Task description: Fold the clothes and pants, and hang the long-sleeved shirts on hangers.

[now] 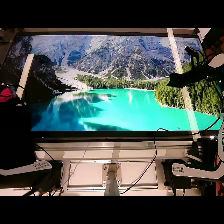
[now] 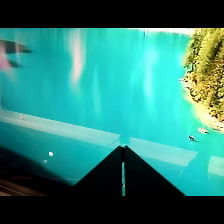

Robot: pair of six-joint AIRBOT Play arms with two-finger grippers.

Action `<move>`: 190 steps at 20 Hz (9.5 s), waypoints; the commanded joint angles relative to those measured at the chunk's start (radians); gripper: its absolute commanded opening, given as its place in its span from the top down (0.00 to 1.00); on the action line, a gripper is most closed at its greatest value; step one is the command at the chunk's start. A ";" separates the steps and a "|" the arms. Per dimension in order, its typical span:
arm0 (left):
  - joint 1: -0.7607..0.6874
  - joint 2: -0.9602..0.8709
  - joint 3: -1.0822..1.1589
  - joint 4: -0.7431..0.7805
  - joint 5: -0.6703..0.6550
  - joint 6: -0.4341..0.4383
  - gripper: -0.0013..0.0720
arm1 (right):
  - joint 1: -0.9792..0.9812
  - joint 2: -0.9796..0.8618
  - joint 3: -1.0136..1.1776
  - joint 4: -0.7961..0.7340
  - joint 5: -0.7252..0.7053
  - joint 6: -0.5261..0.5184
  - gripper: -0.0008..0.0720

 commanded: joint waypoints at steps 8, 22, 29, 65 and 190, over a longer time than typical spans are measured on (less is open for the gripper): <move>-0.212 0.145 0.079 -0.422 -0.011 0.025 0.98 | 0.000 0.000 0.000 0.034 0.009 0.002 0.97; -1.336 0.076 0.621 -0.648 0.212 0.104 0.98 | -0.095 0.036 0.158 -0.021 -0.181 0.141 0.97; -1.574 -0.069 0.665 -0.627 0.276 0.104 0.98 | -0.307 0.036 0.286 -0.037 -0.166 0.201 0.97; -0.584 0.009 0.050 -0.333 -0.504 0.233 0.98 | -0.590 -0.156 -0.210 0.385 0.227 -0.145 0.93; -0.155 0.103 -0.415 -0.585 0.069 0.106 0.37 | -0.413 -0.279 -0.015 0.243 -0.248 0.209 0.97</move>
